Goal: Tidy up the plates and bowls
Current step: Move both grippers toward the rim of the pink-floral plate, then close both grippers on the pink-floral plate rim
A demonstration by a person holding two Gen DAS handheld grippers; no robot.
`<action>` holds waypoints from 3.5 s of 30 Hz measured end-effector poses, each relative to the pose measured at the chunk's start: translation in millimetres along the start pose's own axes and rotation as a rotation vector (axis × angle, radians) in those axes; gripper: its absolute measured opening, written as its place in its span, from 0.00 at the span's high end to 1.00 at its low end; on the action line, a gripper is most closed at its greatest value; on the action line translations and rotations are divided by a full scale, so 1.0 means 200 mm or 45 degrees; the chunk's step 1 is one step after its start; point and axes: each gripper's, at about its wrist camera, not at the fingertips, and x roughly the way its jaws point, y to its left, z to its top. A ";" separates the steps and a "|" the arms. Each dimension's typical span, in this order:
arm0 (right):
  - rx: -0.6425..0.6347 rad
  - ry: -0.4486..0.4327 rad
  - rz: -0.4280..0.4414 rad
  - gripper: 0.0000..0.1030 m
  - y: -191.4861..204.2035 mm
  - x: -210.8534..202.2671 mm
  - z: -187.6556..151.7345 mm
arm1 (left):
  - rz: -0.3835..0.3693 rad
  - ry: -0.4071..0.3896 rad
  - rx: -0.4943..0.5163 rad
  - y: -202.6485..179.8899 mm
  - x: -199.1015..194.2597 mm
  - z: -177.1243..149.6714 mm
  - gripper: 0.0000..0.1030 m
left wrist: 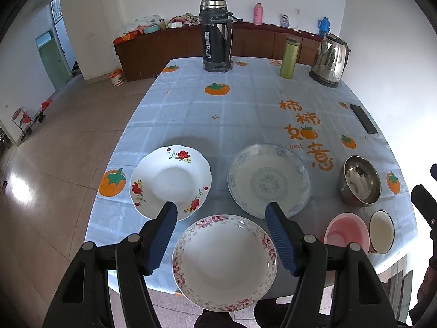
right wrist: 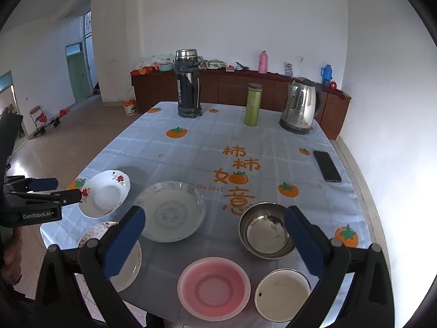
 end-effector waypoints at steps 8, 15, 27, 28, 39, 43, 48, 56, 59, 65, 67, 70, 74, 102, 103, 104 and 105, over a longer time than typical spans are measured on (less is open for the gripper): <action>-0.018 0.006 0.023 0.00 0.01 -0.01 0.01 | 0.001 -0.004 0.001 0.00 0.00 0.00 0.33; -0.020 0.008 0.041 0.00 0.02 0.00 0.01 | 0.006 -0.006 -0.007 0.02 -0.01 -0.01 0.33; -0.051 0.037 0.062 0.00 0.07 0.03 0.02 | 0.008 -0.001 -0.015 0.05 0.00 -0.01 0.33; -0.053 0.038 0.064 0.00 0.08 0.03 0.01 | 0.008 0.002 -0.015 0.06 0.01 -0.01 0.33; -0.064 0.088 0.093 0.01 0.12 0.11 0.01 | 0.017 0.059 -0.036 0.11 0.07 -0.03 0.33; -0.072 0.111 0.112 0.01 0.15 0.13 0.00 | 0.023 0.081 -0.050 0.13 0.09 -0.05 0.33; -0.104 0.146 0.147 0.03 0.21 0.18 -0.02 | 0.025 0.117 -0.074 0.16 0.12 -0.09 0.33; -0.173 0.228 0.176 0.05 0.31 0.28 -0.06 | 0.030 0.184 -0.143 0.23 0.19 -0.15 0.33; -0.203 0.261 0.190 0.06 0.36 0.32 -0.08 | 0.033 0.211 -0.165 0.26 0.22 -0.18 0.33; -0.282 0.347 0.241 0.10 0.45 0.42 -0.13 | 0.040 0.285 -0.232 0.33 0.30 -0.24 0.33; -0.300 0.367 0.256 0.10 0.47 0.45 -0.14 | 0.051 0.303 -0.247 0.35 0.33 -0.26 0.33; -0.323 0.400 0.276 0.11 0.50 0.50 -0.16 | 0.053 0.331 -0.275 0.38 0.37 -0.29 0.33; -0.352 0.457 0.315 0.18 0.54 0.59 -0.18 | 0.032 0.381 -0.303 0.40 0.43 -0.34 0.33; -0.479 0.747 0.386 0.76 0.67 0.90 -0.43 | -0.061 0.623 -0.357 0.42 0.68 -0.54 0.72; -0.481 0.752 0.391 0.79 0.67 0.90 -0.43 | -0.059 0.624 -0.355 0.42 0.68 -0.55 0.73; -0.484 0.759 0.392 0.80 0.68 0.91 -0.44 | -0.056 0.626 -0.353 0.42 0.69 -0.55 0.73; -0.486 0.764 0.393 0.82 0.68 0.91 -0.44 | -0.054 0.627 -0.352 0.42 0.70 -0.55 0.74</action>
